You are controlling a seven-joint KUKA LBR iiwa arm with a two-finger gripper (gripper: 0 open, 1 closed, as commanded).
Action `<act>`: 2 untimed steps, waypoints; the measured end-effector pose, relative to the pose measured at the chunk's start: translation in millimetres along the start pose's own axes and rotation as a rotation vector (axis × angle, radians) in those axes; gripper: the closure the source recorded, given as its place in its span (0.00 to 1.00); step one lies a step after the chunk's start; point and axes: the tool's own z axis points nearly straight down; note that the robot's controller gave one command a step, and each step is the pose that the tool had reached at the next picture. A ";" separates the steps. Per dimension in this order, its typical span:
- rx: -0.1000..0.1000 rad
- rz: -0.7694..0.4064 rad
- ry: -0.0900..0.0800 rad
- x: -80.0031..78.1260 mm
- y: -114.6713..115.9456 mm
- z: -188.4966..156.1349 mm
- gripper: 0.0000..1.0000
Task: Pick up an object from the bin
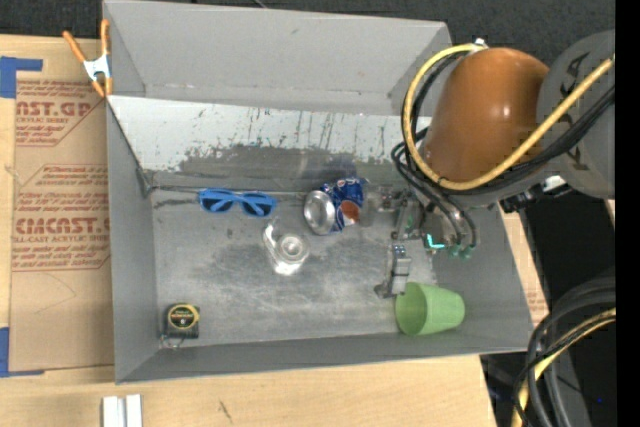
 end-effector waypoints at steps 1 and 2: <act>0.001 0.111 0.001 22.3 -44.7 76.8 0.00; -0.001 -0.275 -0.005 -1.1 -141.3 143.7 0.00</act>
Offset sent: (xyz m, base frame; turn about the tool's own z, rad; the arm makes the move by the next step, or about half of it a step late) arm -0.0204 -0.0435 -0.0723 0.1078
